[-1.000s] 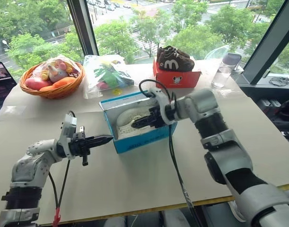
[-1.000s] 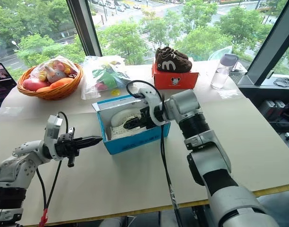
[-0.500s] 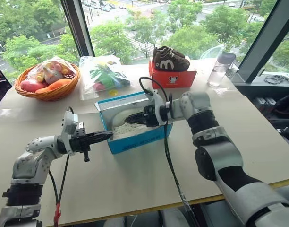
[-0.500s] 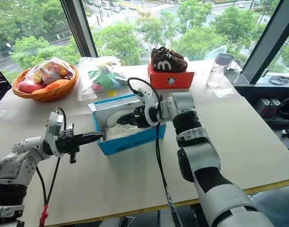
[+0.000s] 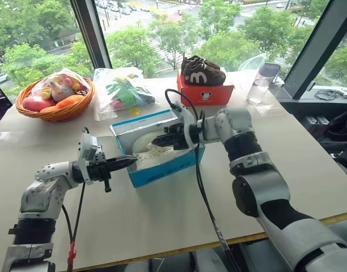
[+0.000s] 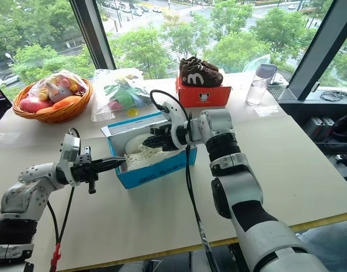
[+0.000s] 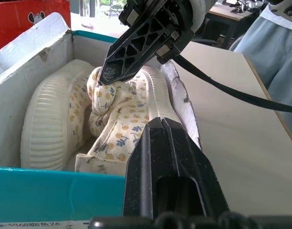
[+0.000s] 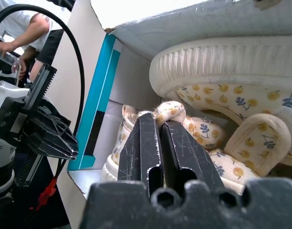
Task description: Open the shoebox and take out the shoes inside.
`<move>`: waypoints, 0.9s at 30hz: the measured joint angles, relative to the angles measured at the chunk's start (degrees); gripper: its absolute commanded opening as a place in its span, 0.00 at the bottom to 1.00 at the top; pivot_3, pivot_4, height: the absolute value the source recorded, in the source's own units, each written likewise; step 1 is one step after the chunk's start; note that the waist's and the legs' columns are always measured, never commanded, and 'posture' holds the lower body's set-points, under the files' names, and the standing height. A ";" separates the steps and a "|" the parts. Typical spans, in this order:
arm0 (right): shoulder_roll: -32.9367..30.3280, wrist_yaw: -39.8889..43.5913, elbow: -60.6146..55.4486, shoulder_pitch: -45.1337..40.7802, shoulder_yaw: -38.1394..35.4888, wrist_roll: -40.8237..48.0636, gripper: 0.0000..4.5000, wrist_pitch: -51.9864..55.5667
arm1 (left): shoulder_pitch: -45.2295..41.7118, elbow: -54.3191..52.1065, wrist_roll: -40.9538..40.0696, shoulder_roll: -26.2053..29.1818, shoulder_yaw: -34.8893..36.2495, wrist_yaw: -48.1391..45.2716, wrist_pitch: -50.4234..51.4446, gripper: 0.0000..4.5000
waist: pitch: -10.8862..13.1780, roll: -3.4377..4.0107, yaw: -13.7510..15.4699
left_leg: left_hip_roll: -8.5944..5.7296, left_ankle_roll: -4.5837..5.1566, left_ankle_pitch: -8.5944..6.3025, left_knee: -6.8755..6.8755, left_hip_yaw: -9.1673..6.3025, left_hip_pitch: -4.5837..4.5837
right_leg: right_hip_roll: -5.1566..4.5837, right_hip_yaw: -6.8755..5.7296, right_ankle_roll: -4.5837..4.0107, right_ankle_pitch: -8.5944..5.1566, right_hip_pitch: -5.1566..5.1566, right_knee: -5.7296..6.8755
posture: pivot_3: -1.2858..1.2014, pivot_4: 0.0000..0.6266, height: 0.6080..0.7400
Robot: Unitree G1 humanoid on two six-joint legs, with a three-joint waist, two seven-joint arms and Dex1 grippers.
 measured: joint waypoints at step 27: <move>-0.53 -8.84 -14.74 5.18 -13.32 6.95 0.00 0.89 | 0.86 0.11 0.92 -0.60 0.10 0.11 -3.27 0.00 | -0.01 0.05 0.63 | 0.66 -0.01 -0.02 -0.01 0.02 -0.19 | 0.72 0.04 -0.26 0.14 -0.20 -0.09 | 0.52 0.24 1.00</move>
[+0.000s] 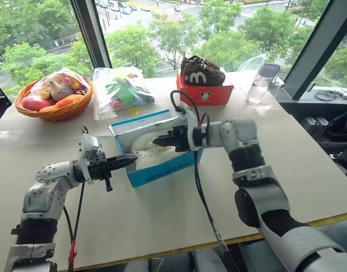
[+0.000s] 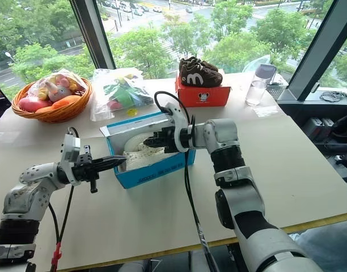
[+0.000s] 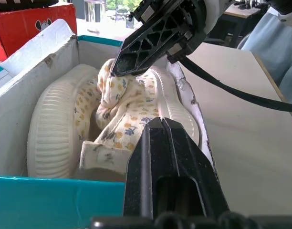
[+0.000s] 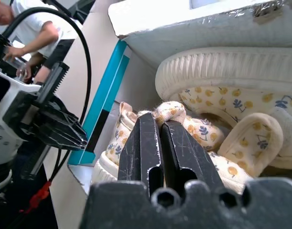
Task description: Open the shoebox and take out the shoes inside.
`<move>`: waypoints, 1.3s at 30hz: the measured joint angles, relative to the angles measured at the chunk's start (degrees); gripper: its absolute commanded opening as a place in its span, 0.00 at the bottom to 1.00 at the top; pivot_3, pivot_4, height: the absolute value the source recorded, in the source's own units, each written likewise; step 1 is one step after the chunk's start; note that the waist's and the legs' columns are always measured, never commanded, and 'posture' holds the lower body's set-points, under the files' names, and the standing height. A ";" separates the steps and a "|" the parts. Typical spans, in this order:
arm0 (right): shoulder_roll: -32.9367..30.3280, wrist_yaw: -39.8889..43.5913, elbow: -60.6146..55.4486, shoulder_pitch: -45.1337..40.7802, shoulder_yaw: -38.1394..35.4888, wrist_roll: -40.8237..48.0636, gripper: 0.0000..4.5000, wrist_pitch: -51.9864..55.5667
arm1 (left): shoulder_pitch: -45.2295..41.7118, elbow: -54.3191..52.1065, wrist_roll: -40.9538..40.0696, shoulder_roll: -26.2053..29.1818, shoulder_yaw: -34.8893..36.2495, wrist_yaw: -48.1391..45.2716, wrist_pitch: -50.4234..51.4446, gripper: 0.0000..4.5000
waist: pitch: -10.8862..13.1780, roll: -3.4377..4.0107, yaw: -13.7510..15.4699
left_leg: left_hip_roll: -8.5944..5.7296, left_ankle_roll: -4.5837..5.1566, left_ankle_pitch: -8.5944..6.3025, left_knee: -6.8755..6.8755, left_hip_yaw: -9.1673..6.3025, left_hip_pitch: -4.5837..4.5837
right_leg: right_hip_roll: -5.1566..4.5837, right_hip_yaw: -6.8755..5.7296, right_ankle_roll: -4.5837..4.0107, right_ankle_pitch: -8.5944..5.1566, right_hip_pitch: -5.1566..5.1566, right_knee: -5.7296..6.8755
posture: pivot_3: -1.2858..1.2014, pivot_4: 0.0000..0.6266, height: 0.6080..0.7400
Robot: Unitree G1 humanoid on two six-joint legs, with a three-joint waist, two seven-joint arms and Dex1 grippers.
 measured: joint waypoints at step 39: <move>1.42 -26.24 -15.60 -5.83 -19.25 18.22 0.00 2.07 | 5.08 -4.20 -1.01 2.45 0.80 0.80 1.68 0.00 | 0.36 0.32 1.30 | 0.02 0.01 0.00 -0.02 0.02 -0.14 | 0.01 -0.01 -0.07 0.01 -0.11 -0.07 | 0.52 0.24 1.00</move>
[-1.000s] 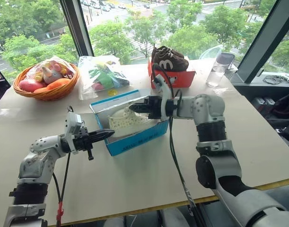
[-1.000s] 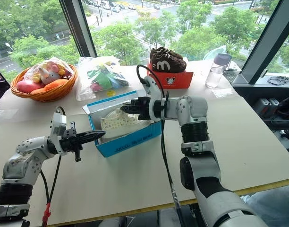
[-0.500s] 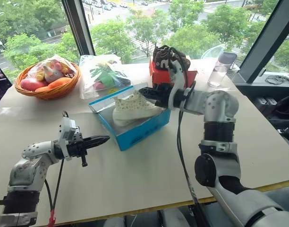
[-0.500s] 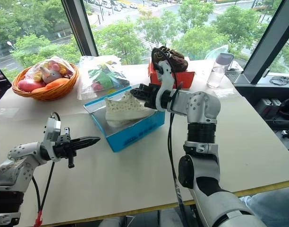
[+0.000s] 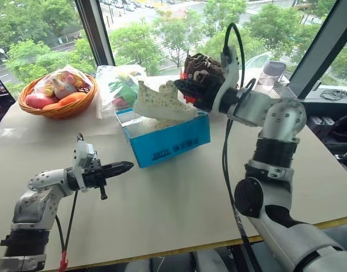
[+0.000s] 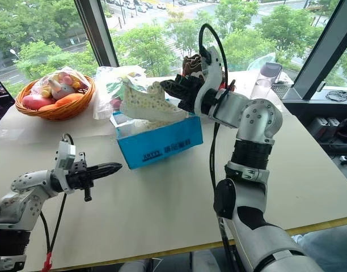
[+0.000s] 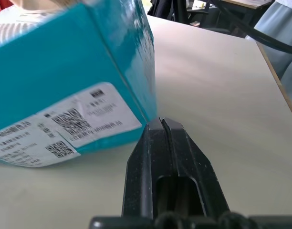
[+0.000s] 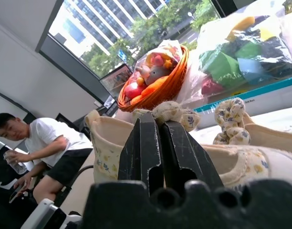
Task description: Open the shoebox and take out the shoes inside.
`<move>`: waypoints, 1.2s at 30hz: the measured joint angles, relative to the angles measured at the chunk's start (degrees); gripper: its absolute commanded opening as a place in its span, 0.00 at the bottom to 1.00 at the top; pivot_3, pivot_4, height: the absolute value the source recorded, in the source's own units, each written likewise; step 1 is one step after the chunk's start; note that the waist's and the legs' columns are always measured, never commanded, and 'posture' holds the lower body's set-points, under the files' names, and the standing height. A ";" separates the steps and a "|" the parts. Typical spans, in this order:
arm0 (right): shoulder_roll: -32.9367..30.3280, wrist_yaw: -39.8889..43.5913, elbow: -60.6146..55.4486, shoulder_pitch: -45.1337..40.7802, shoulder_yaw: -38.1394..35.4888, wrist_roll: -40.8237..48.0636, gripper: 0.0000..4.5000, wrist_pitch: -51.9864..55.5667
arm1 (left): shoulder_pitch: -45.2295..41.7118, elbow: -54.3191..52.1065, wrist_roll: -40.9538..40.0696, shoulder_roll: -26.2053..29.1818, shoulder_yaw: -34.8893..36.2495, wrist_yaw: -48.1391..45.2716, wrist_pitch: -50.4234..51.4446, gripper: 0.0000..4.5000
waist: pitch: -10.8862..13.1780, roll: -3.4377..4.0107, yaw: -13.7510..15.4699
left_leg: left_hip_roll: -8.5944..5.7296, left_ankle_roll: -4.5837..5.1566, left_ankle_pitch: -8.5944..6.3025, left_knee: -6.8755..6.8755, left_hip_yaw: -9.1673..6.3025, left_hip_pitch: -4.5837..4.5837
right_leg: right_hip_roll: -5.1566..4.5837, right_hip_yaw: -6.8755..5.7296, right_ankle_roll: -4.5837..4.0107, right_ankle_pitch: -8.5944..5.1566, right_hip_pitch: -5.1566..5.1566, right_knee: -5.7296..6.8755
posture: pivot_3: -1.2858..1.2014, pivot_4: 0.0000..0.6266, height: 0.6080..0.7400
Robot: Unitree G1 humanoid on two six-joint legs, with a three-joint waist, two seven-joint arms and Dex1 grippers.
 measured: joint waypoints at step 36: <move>-27.15 -3.05 -7.18 38.73 9.44 -24.99 0.59 -18.50 | 1.85 -4.03 -0.97 0.01 0.17 2.37 1.11 0.00 | 0.15 0.05 0.10 | 0.03 0.04 -0.02 -0.03 0.67 0.21 | 0.04 0.66 0.12 0.01 0.10 -0.16 | 0.52 0.24 1.00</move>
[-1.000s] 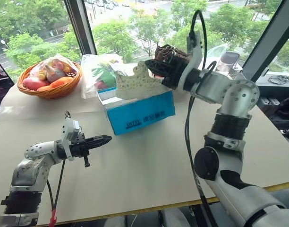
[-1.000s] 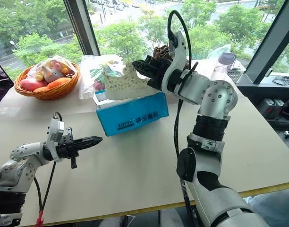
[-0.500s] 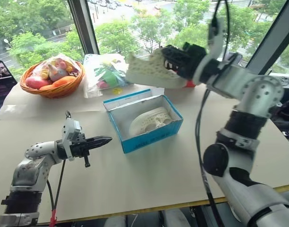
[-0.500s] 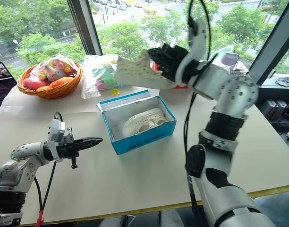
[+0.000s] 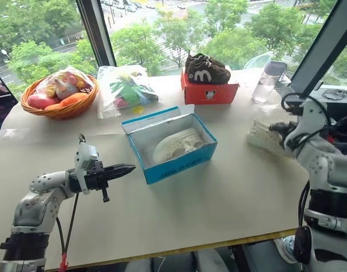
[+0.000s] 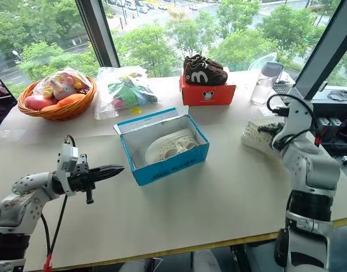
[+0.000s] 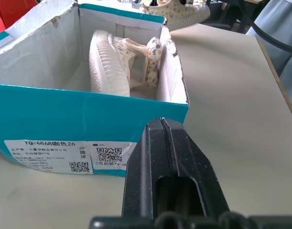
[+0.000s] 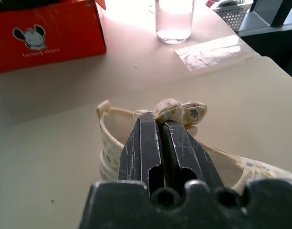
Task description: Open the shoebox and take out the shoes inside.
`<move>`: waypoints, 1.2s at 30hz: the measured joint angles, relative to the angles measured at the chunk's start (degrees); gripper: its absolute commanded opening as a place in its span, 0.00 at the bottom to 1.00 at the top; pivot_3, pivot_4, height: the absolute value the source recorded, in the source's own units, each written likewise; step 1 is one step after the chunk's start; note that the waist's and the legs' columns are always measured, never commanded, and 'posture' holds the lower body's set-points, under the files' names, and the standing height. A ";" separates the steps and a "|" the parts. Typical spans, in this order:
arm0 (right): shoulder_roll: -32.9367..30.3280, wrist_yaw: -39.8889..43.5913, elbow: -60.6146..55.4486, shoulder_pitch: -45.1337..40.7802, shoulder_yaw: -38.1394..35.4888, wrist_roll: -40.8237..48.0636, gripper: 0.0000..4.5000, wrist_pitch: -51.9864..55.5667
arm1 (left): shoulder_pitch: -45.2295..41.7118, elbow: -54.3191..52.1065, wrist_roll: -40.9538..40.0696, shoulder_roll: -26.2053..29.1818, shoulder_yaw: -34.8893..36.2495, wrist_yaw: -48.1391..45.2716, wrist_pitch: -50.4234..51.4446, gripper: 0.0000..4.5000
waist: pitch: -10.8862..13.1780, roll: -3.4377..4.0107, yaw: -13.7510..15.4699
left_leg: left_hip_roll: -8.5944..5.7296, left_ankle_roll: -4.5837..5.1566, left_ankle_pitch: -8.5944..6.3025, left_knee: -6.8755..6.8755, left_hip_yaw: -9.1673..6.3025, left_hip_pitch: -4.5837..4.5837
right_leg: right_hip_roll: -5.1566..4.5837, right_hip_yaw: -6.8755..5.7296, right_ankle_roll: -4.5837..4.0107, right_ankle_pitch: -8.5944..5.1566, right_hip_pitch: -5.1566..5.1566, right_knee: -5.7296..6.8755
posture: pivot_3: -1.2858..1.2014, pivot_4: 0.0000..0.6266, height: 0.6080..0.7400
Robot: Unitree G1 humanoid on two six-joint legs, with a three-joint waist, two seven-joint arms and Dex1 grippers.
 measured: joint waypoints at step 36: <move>-0.06 25.04 1.19 -32.61 34.60 13.41 0.99 31.32 | -2.21 2.57 1.00 -2.40 -2.68 0.12 -0.34 0.00 | 0.17 -0.33 0.98 | -0.04 0.01 -0.05 0.40 0.24 -0.95 | 0.04 0.31 -0.01 0.67 -0.85 -0.16 | 0.52 0.24 1.00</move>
